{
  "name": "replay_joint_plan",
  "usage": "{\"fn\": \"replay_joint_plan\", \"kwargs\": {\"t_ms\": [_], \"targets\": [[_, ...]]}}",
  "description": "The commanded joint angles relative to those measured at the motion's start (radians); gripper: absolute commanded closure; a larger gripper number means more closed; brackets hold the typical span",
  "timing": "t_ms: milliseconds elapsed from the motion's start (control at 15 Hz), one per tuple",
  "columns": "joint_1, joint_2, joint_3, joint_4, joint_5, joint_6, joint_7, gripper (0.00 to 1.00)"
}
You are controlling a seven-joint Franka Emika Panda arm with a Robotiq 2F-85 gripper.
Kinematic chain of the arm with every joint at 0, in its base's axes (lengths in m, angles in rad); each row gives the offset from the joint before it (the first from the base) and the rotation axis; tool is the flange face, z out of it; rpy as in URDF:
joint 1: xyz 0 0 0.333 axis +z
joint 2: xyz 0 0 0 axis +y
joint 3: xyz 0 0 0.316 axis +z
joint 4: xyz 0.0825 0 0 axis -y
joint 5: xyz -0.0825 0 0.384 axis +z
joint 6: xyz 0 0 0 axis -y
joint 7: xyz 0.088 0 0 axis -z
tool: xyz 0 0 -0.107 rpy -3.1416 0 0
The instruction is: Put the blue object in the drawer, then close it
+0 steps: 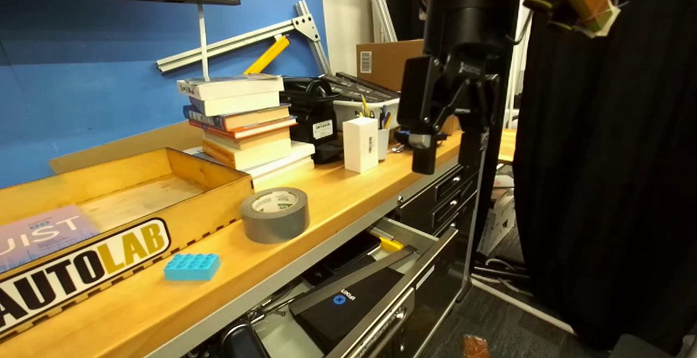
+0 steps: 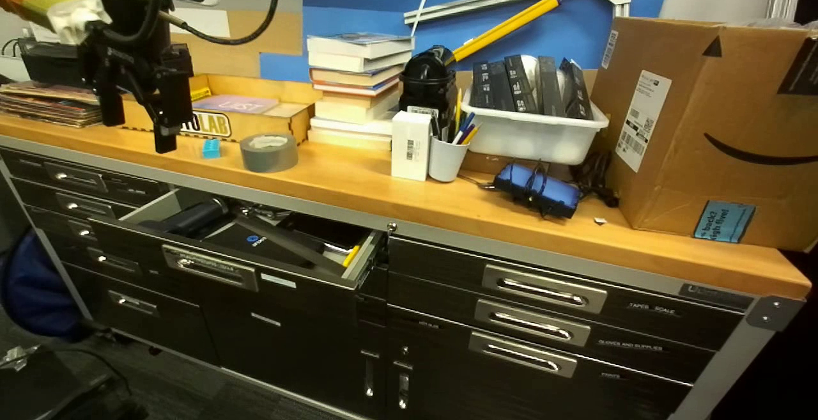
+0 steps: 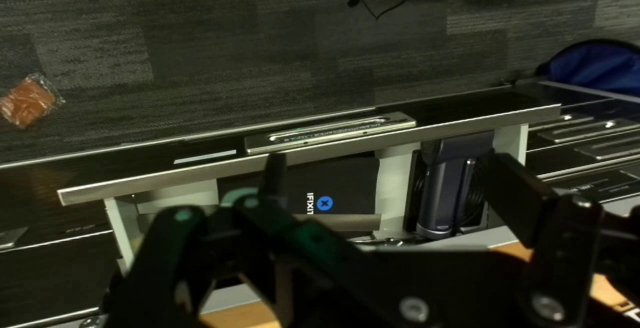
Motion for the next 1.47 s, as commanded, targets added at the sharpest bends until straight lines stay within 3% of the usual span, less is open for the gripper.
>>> {"fn": "replay_joint_plan", "kwargs": {"t_ms": [0,267,733,1067,1400], "targets": [[0.016,0.197,0.114,0.153,-0.059,0.032,0.075,0.0],[0.035,0.416,0.197,0.305,-0.149,0.113,0.118,0.0],[0.103,0.731,0.218,0.543,-0.161,0.231,0.069,0.0],[0.155,0.858,0.237,0.663,-0.155,0.207,0.0,0.0],[0.221,0.93,0.222,0.692,-0.269,0.325,0.07,0.0]]}}
